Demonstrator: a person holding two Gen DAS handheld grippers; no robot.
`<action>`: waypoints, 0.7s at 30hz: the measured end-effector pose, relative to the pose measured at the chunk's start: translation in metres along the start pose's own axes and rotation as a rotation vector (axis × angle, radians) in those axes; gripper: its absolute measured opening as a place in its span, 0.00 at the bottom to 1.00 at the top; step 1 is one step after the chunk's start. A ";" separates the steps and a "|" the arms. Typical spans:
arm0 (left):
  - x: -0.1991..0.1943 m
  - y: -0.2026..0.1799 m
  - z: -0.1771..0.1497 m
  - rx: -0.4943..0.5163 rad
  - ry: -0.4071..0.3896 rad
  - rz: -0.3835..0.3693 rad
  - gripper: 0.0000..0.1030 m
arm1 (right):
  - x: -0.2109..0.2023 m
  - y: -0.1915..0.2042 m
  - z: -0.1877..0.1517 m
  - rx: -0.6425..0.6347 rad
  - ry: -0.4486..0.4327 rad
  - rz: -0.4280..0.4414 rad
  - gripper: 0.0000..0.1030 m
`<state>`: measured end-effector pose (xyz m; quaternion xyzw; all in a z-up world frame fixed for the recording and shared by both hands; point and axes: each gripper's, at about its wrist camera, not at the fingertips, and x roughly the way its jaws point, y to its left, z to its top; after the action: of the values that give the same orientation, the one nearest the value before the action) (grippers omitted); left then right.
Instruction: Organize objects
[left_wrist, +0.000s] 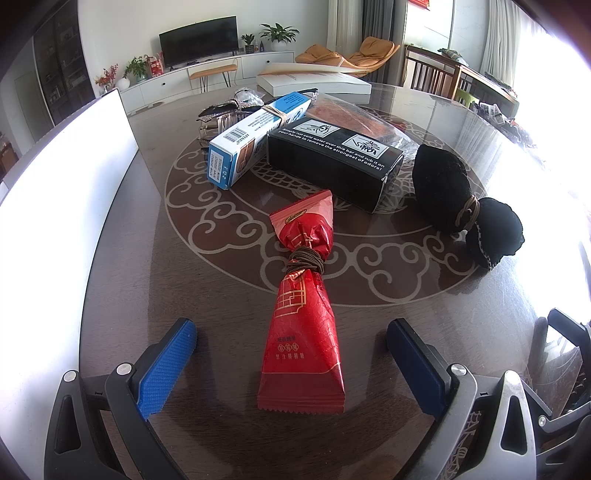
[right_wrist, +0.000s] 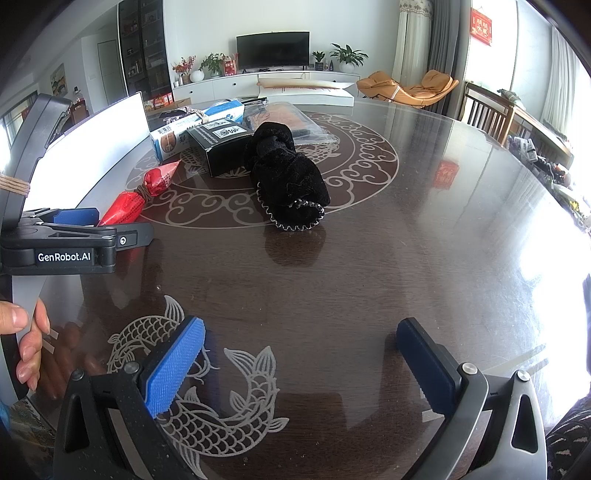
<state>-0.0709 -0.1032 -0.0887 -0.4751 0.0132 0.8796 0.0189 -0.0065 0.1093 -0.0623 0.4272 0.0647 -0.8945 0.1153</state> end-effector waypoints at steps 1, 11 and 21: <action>0.000 0.000 0.000 0.000 0.000 0.000 1.00 | 0.000 0.000 0.000 0.000 0.000 0.000 1.00; -0.002 0.004 0.005 0.087 0.091 -0.057 1.00 | 0.000 0.000 -0.001 0.000 0.000 0.000 1.00; 0.005 -0.006 0.026 0.130 0.099 -0.076 0.84 | 0.000 0.000 0.000 0.001 -0.002 0.000 1.00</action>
<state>-0.0951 -0.0965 -0.0787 -0.5162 0.0535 0.8508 0.0823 -0.0064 0.1098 -0.0624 0.4265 0.0642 -0.8948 0.1152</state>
